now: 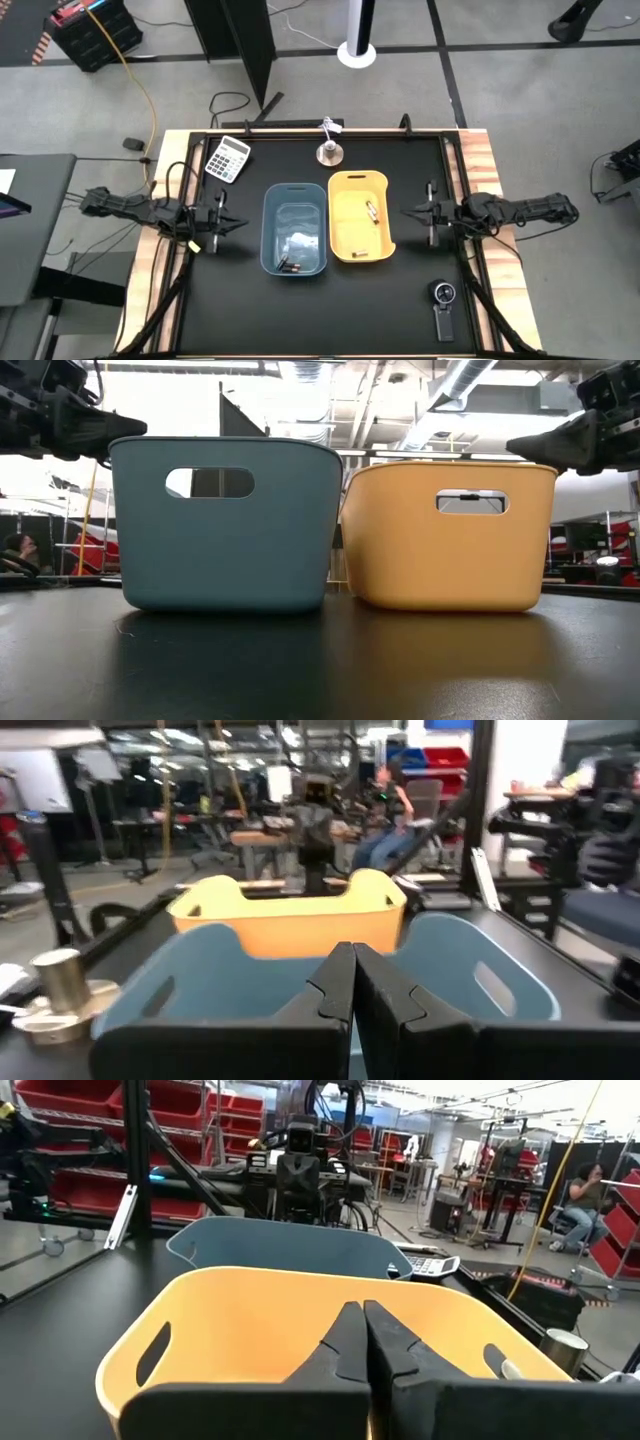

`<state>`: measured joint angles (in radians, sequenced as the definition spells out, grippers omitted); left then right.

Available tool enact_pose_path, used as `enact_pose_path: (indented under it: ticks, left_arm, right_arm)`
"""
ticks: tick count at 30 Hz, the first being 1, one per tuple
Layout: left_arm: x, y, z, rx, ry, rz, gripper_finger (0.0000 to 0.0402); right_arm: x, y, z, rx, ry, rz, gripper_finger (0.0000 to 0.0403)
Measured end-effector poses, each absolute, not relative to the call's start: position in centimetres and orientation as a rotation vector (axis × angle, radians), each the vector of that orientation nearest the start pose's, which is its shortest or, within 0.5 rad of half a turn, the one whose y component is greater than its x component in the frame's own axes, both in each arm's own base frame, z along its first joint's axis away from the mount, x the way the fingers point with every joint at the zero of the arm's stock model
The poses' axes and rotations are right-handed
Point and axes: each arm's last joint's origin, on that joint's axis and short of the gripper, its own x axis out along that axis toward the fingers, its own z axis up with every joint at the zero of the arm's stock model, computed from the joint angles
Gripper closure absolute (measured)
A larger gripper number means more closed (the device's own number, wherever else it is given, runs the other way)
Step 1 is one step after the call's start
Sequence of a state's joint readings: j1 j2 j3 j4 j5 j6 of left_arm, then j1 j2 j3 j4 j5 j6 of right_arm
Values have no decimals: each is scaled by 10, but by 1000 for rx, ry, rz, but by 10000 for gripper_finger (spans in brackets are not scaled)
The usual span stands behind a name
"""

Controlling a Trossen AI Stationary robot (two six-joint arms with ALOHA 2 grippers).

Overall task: Sort batteries
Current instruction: Return to Home Position

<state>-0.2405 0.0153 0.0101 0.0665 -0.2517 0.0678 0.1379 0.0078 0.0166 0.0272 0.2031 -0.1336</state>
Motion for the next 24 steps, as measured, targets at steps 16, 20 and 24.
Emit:
enact_pose_path:
  ticks: [16, 20, 24]
  left_arm:
    - [96, -17, 171, 53, -53, -7, 401]
    - [96, -17, 171, 52, -53, -6, 401]
    - [96, -17, 171, 52, -52, -7, 401]
  right_arm:
    - [97, 7, 171, 39, -28, -66, 362]
    - [97, 7, 171, 39, -28, -66, 361]
    - [97, 7, 171, 39, -28, -66, 361]
